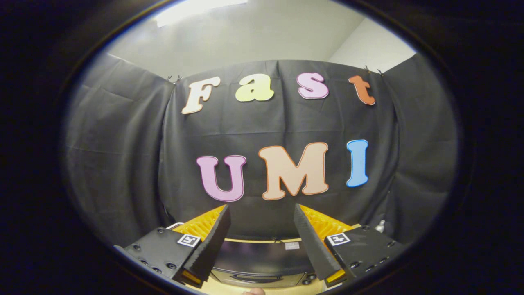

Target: Open the toaster oven, put the food inside, and close the toaster oven door.

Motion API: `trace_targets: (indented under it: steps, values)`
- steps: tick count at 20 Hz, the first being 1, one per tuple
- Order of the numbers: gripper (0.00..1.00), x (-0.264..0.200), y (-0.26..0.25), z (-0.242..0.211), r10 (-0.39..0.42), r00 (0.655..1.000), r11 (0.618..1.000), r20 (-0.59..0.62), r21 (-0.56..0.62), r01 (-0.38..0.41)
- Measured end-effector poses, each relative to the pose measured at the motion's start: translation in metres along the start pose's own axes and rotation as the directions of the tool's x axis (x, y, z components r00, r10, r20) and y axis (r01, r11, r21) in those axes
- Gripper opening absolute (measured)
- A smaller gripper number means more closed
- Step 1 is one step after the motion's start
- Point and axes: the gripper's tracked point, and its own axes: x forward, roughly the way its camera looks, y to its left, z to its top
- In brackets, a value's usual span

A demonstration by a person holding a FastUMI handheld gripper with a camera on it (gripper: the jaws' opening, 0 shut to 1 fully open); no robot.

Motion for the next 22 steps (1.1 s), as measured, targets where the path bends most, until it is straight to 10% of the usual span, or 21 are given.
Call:
trace_targets:
  steps: [22]
  values:
    - [0.97,0.056,0.018,-0.281,-0.041,0.94,0.999,-0.339,-0.021,0.036]
